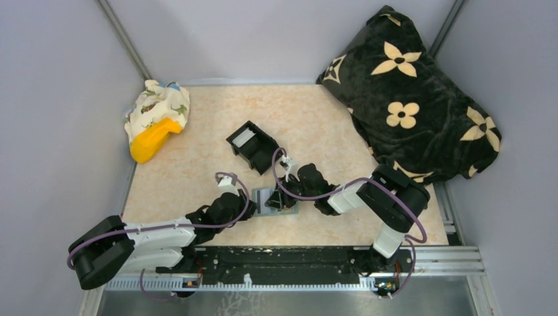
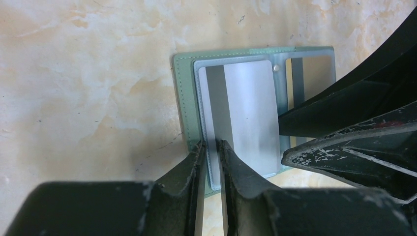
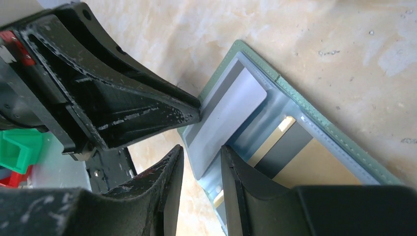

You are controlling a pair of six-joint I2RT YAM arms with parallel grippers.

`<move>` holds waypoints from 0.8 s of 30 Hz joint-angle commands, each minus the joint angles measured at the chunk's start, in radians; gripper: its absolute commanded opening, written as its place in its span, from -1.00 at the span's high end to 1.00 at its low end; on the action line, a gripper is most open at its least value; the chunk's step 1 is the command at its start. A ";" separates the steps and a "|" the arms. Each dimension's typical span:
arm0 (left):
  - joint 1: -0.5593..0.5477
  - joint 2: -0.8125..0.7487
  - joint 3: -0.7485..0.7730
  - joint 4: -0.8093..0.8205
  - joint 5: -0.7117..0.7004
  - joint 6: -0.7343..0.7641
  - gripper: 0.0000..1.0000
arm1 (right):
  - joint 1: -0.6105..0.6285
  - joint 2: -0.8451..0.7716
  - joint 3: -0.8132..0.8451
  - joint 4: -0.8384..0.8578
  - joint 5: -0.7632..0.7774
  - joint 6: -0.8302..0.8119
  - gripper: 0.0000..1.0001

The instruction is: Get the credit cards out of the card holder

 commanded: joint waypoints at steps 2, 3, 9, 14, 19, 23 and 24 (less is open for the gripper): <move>-0.004 0.023 -0.022 -0.097 0.033 0.027 0.55 | 0.003 0.023 0.028 0.167 -0.076 0.039 0.32; -0.004 0.025 -0.022 -0.097 0.033 0.029 0.55 | 0.003 0.033 0.032 0.176 -0.083 0.044 0.32; -0.004 0.040 -0.017 -0.093 0.034 0.026 0.55 | 0.003 0.077 0.038 0.250 -0.123 0.091 0.32; -0.005 0.037 -0.018 -0.093 0.030 0.027 0.55 | 0.004 0.105 0.043 0.239 -0.131 0.086 0.31; -0.004 0.035 -0.013 -0.103 0.008 0.029 0.54 | 0.004 0.095 0.034 0.227 -0.154 0.084 0.31; -0.002 0.040 -0.008 -0.088 -0.009 0.043 0.53 | 0.003 0.049 0.004 0.202 -0.163 0.075 0.31; -0.002 0.046 -0.002 -0.088 -0.013 0.049 0.53 | 0.003 0.039 -0.003 0.199 -0.164 0.074 0.31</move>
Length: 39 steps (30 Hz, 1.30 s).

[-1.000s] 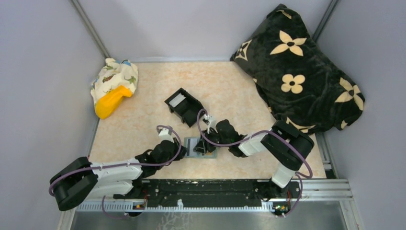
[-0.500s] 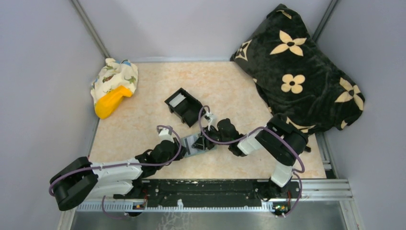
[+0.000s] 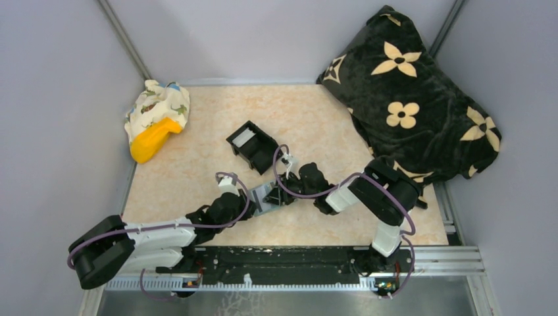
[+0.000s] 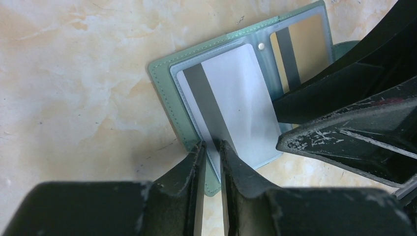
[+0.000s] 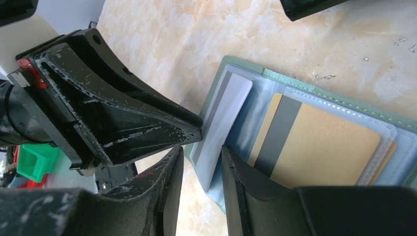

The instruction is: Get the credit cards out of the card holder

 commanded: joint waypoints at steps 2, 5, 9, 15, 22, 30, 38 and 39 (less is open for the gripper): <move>-0.002 0.058 0.014 -0.093 -0.007 0.048 0.53 | 0.031 -0.064 -0.014 0.022 -0.136 0.012 0.30; -0.003 0.086 0.033 -0.083 0.006 0.057 0.53 | 0.037 -0.068 -0.017 0.020 -0.143 0.016 0.31; -0.002 0.094 0.050 -0.081 0.013 0.061 0.53 | 0.048 -0.056 -0.016 0.040 -0.138 0.032 0.31; -0.002 0.038 0.050 -0.085 0.003 0.066 0.53 | 0.058 -0.024 -0.020 0.060 -0.137 0.047 0.30; -0.002 0.027 0.041 -0.098 0.006 0.061 0.53 | 0.057 -0.013 0.005 0.036 -0.126 0.031 0.30; -0.002 0.029 0.026 -0.087 0.009 0.049 0.53 | 0.054 -0.061 -0.008 -0.029 -0.098 0.006 0.43; -0.003 0.028 0.025 -0.079 0.017 0.056 0.53 | 0.008 -0.083 -0.043 -0.041 -0.063 0.029 0.60; -0.002 0.029 0.024 -0.079 0.017 0.057 0.53 | 0.006 -0.081 -0.040 -0.037 -0.060 0.035 0.49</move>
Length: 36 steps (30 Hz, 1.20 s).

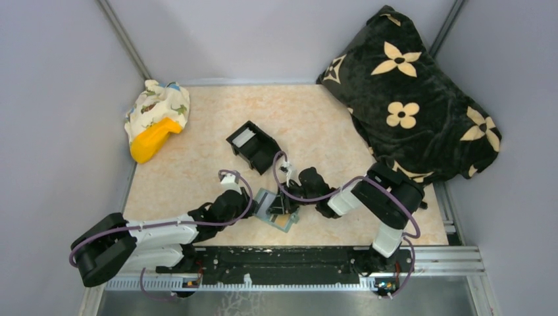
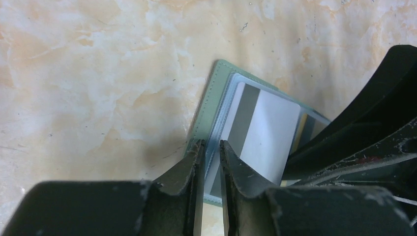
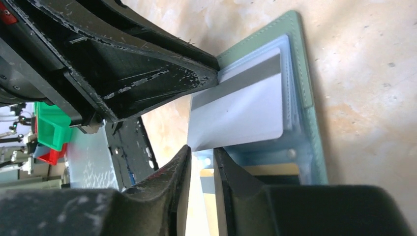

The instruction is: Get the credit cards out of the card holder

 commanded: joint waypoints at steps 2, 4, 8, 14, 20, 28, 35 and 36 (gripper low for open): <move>-0.004 0.007 -0.027 -0.034 0.038 0.007 0.53 | -0.018 -0.029 0.007 0.069 0.025 0.027 0.33; -0.003 0.007 -0.029 -0.034 0.039 0.007 0.53 | -0.019 -0.022 0.018 0.070 0.033 0.041 0.19; -0.004 0.007 -0.031 -0.032 0.040 0.010 0.53 | -0.022 -0.012 0.034 0.071 0.046 0.061 0.02; -0.003 0.012 -0.035 -0.023 0.039 0.016 0.53 | -0.028 0.003 0.060 0.075 0.040 0.070 0.08; -0.003 0.013 -0.042 -0.014 0.043 0.015 0.54 | -0.029 0.037 0.095 0.094 0.022 0.086 0.28; -0.003 0.003 -0.051 -0.021 0.035 0.013 0.54 | -0.029 0.089 0.122 0.123 0.013 0.110 0.35; -0.003 0.013 -0.051 -0.020 0.024 0.013 0.53 | -0.043 0.049 0.092 0.113 0.007 0.104 0.51; -0.003 0.017 -0.052 -0.018 0.023 0.011 0.53 | -0.047 0.040 0.085 0.113 0.004 0.104 0.52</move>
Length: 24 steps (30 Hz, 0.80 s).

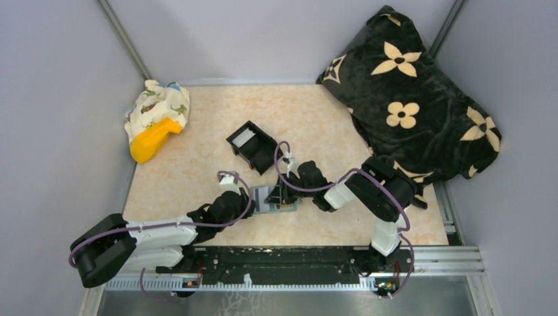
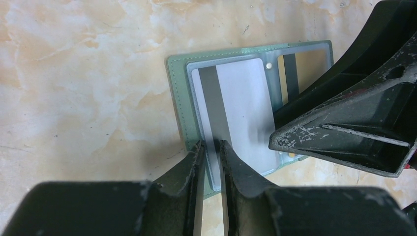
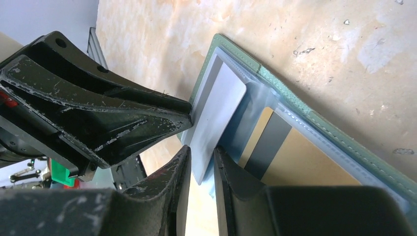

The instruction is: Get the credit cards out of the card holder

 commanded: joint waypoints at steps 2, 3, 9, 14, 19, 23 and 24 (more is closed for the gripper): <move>-0.004 0.030 -0.029 -0.048 0.027 0.006 0.53 | -0.012 -0.058 0.000 0.087 -0.047 0.005 0.58; -0.004 0.032 -0.027 -0.045 0.027 0.006 0.53 | -0.017 -0.066 -0.004 0.086 -0.049 0.003 0.61; -0.002 0.041 -0.024 -0.041 0.027 0.004 0.53 | -0.031 -0.083 -0.018 0.071 -0.054 -0.010 0.78; -0.002 0.046 -0.022 -0.042 0.028 0.005 0.53 | -0.039 -0.085 -0.028 0.075 -0.057 -0.010 0.78; -0.002 0.052 -0.021 -0.041 0.026 0.004 0.53 | -0.052 -0.107 -0.046 0.056 -0.052 -0.024 0.78; -0.003 0.056 -0.019 -0.037 0.027 0.006 0.53 | -0.066 -0.132 -0.057 0.029 -0.045 -0.042 0.78; -0.003 0.058 -0.019 -0.037 0.027 0.007 0.53 | -0.069 -0.136 -0.060 0.025 -0.043 -0.047 0.78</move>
